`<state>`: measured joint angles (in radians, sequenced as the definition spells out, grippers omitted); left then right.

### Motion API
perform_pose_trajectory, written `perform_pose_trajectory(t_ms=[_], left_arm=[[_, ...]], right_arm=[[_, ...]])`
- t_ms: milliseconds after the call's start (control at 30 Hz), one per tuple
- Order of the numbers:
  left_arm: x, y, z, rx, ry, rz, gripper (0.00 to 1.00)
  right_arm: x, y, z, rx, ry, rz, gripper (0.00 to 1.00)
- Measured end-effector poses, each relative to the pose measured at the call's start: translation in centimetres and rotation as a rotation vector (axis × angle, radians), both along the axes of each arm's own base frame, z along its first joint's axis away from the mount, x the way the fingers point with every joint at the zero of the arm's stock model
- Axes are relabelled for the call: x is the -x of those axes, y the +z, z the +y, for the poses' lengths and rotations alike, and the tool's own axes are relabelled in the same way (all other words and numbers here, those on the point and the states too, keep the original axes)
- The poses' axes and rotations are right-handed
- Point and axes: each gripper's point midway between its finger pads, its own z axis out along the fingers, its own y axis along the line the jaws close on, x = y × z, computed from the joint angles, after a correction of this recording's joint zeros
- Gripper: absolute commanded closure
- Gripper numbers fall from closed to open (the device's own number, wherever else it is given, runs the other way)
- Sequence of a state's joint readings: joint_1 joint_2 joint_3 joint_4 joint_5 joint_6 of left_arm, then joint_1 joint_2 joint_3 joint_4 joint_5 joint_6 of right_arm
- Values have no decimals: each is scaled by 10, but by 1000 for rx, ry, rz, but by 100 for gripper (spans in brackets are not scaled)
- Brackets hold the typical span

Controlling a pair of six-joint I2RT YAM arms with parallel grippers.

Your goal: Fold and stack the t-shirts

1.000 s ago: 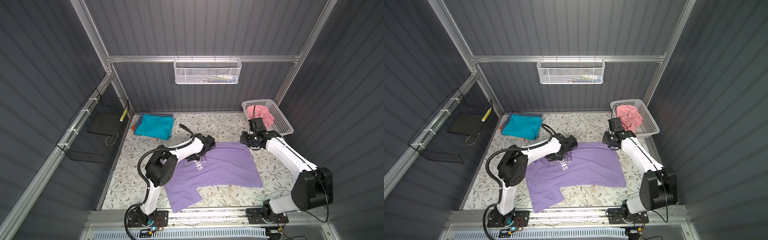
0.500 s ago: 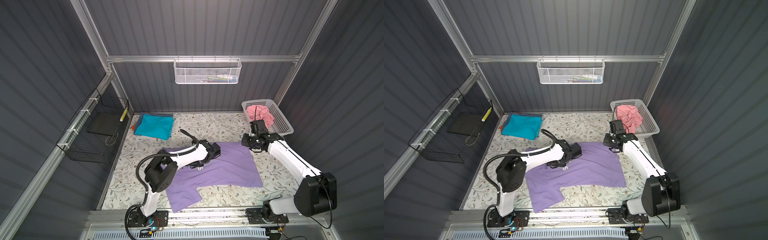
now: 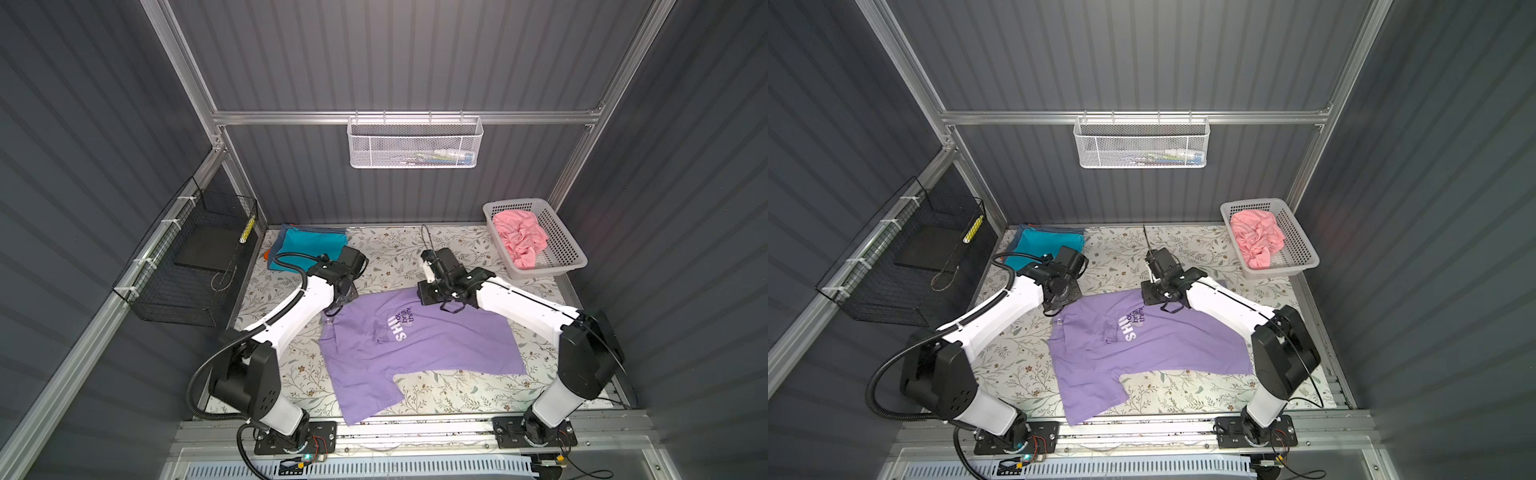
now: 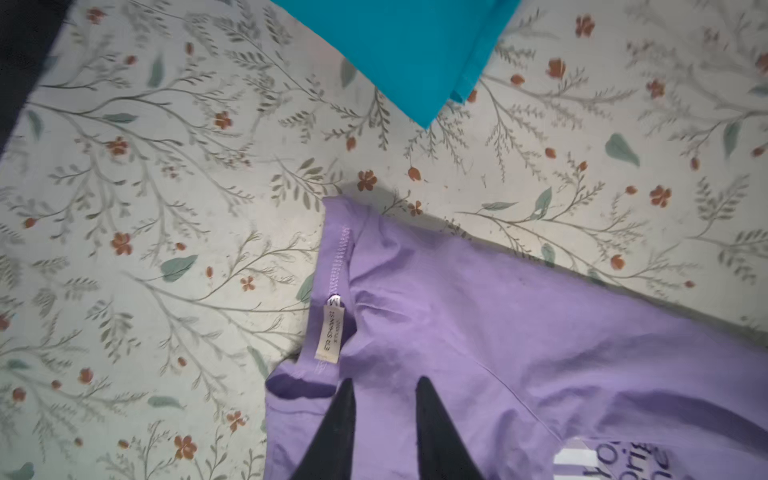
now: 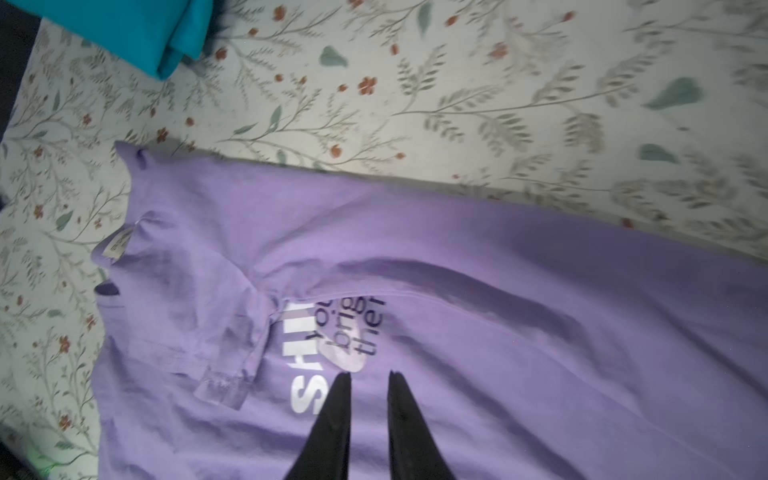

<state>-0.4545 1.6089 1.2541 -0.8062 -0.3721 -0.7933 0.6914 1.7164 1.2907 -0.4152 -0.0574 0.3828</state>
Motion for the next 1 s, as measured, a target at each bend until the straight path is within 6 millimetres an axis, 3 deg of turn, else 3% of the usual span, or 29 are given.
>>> perform_pose_trajectory(t_ms=[133, 267, 367, 533, 633, 700, 833, 1000], left_arm=[[-23, -33, -1, 74, -14, 47, 61], [-40, -55, 15, 128, 15, 63, 62], [-41, -68, 29, 147, 34, 77, 62], [-32, -91, 50, 167, 58, 118, 62], [-30, -100, 56, 179, 56, 128, 63], [-32, -100, 55, 186, 47, 123, 64], [-36, -100, 55, 187, 31, 112, 65], [-37, -100, 54, 184, 20, 109, 65]], right_arm=[[0, -21, 15, 8, 10, 45, 76], [-13, -41, -6, 49, -75, 86, 70], [-33, -47, -44, 77, -198, 108, 66], [-69, -52, -146, 196, -459, 113, 60], [-74, -56, -202, 273, -578, 131, 57], [-74, -57, -228, 304, -626, 145, 56], [-73, -59, -256, 322, -674, 168, 55], [-77, -69, -268, 333, -682, 197, 51]])
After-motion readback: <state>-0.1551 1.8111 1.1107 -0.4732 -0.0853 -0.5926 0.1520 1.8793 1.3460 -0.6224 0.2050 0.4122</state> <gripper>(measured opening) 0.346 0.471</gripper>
